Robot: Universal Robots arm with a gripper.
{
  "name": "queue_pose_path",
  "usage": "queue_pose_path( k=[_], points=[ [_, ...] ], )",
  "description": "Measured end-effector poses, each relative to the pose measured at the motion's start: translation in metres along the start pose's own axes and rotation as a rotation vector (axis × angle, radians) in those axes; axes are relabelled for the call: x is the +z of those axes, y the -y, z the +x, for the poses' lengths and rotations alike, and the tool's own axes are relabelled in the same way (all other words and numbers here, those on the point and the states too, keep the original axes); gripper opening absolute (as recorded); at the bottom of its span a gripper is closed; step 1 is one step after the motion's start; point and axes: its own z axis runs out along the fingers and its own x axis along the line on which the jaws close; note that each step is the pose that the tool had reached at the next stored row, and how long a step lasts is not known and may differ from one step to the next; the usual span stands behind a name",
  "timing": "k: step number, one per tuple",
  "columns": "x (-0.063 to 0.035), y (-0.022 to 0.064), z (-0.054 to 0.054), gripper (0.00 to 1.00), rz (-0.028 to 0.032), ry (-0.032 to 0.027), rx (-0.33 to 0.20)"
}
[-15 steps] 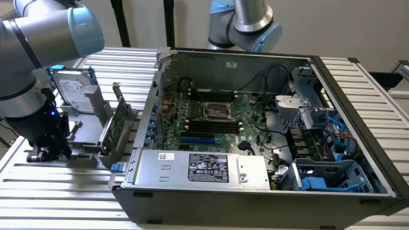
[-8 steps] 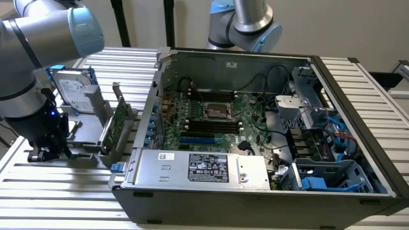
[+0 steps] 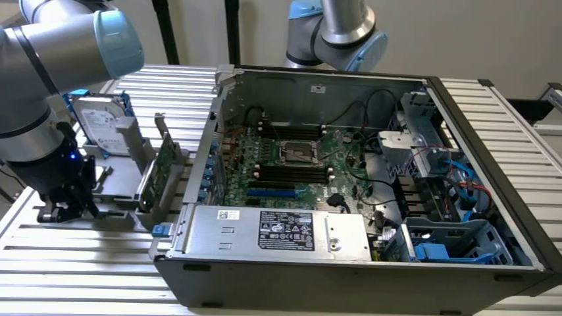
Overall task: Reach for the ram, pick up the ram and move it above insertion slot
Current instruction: 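Pick up the ram and move it above insertion slot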
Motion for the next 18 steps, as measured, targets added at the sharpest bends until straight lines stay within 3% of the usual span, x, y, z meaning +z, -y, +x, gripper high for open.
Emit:
queue_pose_path(
  k=[13, 18],
  points=[
    [-0.0004, 0.0001, 0.0, 0.14, 0.0005, 0.0004, 0.005],
    [-0.0054, -0.0001, -0.0001, 0.14, -0.0003, 0.0001, 0.005]
  ],
)
